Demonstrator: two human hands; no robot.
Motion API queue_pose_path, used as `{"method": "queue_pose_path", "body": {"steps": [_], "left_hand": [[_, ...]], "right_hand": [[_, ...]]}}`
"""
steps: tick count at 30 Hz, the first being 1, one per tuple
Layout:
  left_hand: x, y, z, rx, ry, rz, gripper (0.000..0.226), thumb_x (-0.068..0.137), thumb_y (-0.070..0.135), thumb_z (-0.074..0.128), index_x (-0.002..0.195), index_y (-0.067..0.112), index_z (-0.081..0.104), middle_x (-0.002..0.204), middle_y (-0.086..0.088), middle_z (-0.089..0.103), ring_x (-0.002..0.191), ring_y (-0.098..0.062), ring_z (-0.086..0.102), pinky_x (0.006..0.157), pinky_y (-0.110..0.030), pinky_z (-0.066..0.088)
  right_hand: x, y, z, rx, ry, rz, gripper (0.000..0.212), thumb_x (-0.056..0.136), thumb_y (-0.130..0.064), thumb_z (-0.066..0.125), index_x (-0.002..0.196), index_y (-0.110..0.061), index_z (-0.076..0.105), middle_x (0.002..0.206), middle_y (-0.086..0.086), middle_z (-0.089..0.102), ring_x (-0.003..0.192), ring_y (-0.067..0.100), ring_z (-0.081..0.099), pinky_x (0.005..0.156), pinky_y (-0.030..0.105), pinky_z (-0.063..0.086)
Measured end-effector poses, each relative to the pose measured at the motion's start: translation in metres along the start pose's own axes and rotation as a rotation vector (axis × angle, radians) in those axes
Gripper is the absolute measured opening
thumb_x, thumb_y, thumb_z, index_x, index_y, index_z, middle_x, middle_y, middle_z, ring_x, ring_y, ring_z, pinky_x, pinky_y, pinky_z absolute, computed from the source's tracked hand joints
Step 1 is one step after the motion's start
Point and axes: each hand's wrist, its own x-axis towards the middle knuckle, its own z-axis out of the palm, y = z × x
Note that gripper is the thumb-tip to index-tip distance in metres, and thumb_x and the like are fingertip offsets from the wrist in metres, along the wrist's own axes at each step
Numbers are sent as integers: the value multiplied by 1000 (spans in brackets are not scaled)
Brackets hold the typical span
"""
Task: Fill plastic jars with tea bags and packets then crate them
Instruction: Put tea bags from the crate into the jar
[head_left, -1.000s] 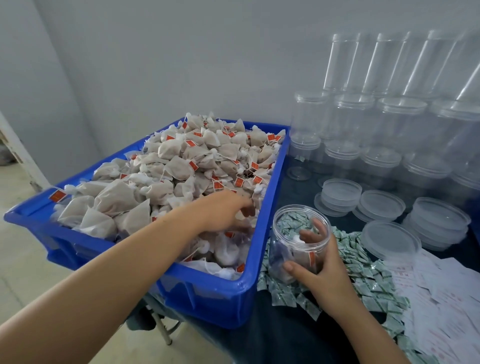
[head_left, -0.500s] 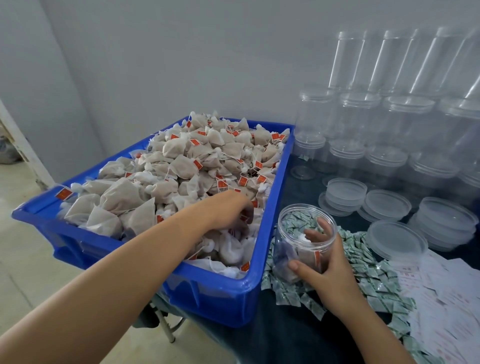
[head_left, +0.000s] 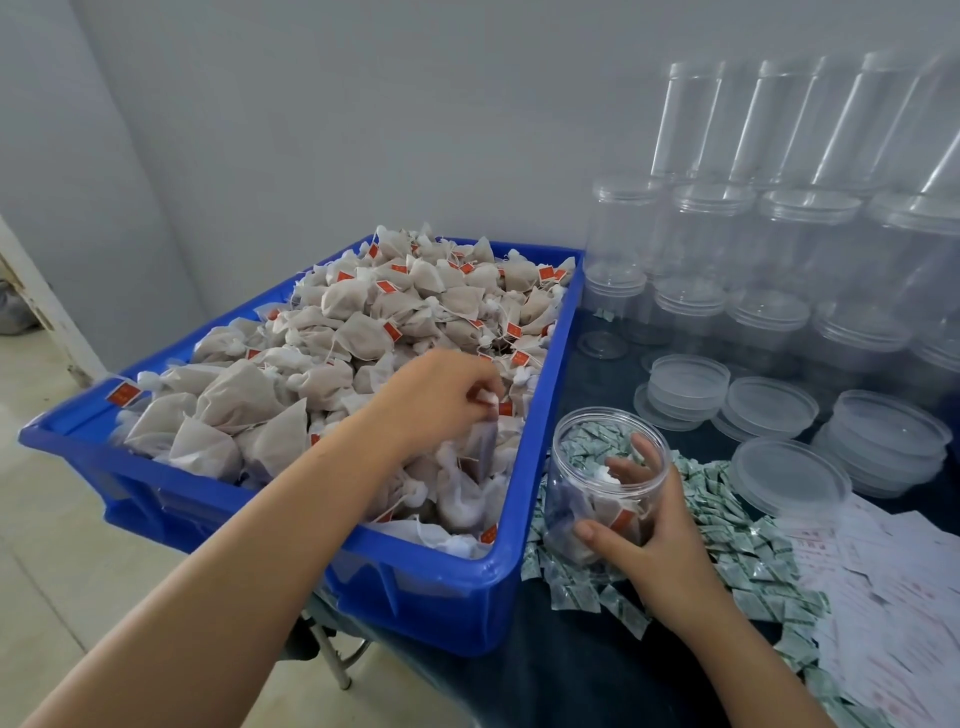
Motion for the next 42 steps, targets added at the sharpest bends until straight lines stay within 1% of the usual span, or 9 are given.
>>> {"method": "queue_pose_path", "body": {"steps": [3,6,9,18,22,26,29,36,42], "left_hand": [[2,5,-9,-224,178,-10,11,83,21,70,88,29,64,81,19,59,76,8,55,69,-5,42],[5,11,-18,-357,249,15,13,84,17,70,88,28,64,84,17,61,80,1,60,76,-15,51],[5,20,-26,-437,244,70,21,84,13,69,84,32,62,85,15,63,79,-4,63,79,-25,56],[17,67,-27,-605,86,261,19,83,8,70,86,26,64,86,8,66,81,-10,66,75,-20,55],[26,81,-12,-575,11,319,16,84,9,70,88,23,64,89,3,68,84,-10,66,80,-28,56],[25,81,4,-604,-37,323,16,83,11,70,89,25,64,90,5,69,87,-10,67,83,-33,56],[21,77,15,-576,-97,309,14,82,12,72,92,20,66,89,7,68,86,-5,66,83,-27,55],[17,73,19,-305,-121,371,12,82,18,72,90,24,64,80,22,60,80,11,54,72,-6,40],[20,69,19,-119,-151,320,11,80,19,74,90,23,69,87,20,45,77,0,49,77,-11,36]], "right_hand": [[0,-1,1,9,0,14,86,54,-37,83,121,-65,36,129,-23,51,104,-3,65,80,27,60],[0,-1,0,11,-1,19,87,50,-43,83,120,-67,36,126,-26,51,105,-2,65,81,28,60],[0,0,-1,11,5,20,85,52,-42,84,115,-75,38,120,-34,53,107,1,65,80,28,60],[3,4,-1,2,14,23,87,55,-38,88,111,-82,37,127,-27,52,108,-2,64,79,21,56],[4,4,-1,17,-3,9,83,52,-44,85,114,-78,40,117,-35,59,108,-7,63,80,11,52],[5,4,0,25,-12,-16,85,56,-43,85,124,-68,39,122,-32,60,113,-4,62,86,14,53],[5,5,0,22,-8,-22,86,59,-38,85,123,-72,39,119,-32,60,111,-5,62,82,9,51],[5,5,0,47,-24,-14,93,62,-33,85,137,-50,33,120,-35,60,108,-6,64,80,9,51],[4,8,-1,61,-10,16,93,57,-38,87,128,-66,34,114,-41,57,106,-6,64,80,11,52]]}}
